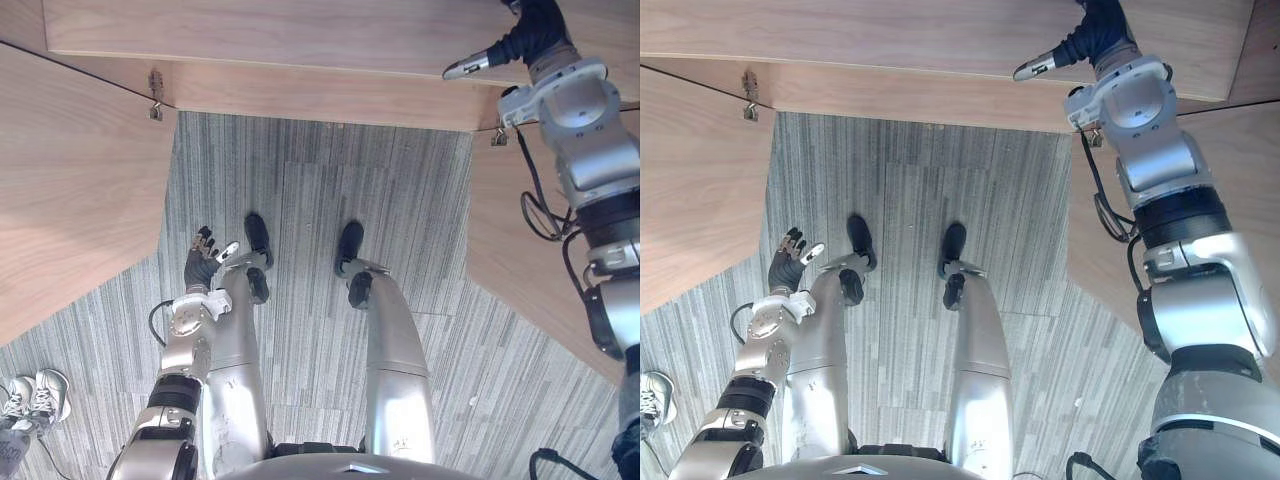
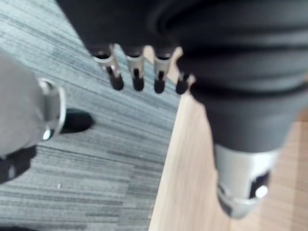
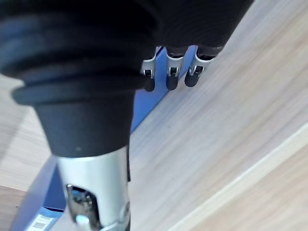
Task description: Walk over to the cabinet, pick up the folder, carry it to the office cabinet, place the folder inside the office cabinet, then close the office cabinet door
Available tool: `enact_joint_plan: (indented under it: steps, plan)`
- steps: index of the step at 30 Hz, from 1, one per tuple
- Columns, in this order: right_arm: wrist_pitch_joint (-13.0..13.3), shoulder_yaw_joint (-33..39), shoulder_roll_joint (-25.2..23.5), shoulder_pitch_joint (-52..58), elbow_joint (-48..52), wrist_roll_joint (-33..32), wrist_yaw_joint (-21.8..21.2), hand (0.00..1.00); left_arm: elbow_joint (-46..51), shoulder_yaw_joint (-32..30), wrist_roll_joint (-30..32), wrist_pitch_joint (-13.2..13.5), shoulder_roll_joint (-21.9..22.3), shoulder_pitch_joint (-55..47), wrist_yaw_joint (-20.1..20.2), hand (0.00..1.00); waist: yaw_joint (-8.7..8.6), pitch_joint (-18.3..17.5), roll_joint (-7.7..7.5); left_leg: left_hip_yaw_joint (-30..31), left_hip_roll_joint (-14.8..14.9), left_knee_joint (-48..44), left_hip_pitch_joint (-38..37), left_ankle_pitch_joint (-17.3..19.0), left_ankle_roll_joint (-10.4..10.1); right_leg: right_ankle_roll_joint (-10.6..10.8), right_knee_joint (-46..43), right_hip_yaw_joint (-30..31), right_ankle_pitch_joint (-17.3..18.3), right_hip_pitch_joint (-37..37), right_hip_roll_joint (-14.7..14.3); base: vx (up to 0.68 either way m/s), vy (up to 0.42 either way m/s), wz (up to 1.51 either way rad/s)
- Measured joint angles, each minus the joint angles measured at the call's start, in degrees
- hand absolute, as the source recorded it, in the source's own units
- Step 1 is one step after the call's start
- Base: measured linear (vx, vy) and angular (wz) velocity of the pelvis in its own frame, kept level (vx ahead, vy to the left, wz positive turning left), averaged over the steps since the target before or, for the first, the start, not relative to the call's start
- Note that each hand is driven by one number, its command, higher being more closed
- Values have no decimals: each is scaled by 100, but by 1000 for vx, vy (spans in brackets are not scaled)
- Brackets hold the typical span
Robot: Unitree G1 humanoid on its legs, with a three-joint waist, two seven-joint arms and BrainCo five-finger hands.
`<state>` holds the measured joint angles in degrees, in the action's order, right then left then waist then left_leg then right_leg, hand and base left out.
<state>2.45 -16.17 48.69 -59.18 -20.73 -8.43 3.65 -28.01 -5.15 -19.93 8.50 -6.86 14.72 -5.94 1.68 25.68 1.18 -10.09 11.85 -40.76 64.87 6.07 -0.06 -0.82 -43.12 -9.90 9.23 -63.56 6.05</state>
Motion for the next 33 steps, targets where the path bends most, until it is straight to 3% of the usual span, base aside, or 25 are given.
enact_joint_plan:
  steps: [6,11,12,20,28,33]
  plan:
    - [127,1416,-912,1162,1269,515,706,0,85,-171,193,-8,118,-2,-125,0,-21,-2,-4,-8,5,5,-2,9,14,7,30,15,-7,2,-18,0,1,-1]
    - [162,2070,-1713,1700,1681,888,1207,0,177,-206,397,-9,257,-10,-166,0,-30,-2,-5,-2,12,8,-2,8,13,5,29,19,-7,-4,-33,0,0,0]
    - [163,2149,-1862,1760,1731,896,1289,100,210,-202,451,-9,279,-10,-169,0,-30,-2,-5,-3,13,8,-2,8,13,5,24,24,-7,-9,-34,0,0,0]
    - [254,2373,-2615,1697,1737,968,1866,100,272,-244,556,-8,357,-9,-334,0,-6,-1,-7,-28,40,-66,72,18,11,4,-65,75,-4,-126,-47,-2,-1,-1]
    - [413,2567,-2680,798,999,-41,1911,100,329,-326,547,19,360,-15,-382,0,34,7,-11,3,96,-462,502,82,74,33,-422,115,47,-542,-34,-20,3,-3]
    - [488,2337,-2577,207,394,-310,1898,100,309,-354,526,48,354,-31,-395,0,66,14,-11,26,95,-503,666,106,37,35,-460,92,53,-688,-13,-7,2,0]
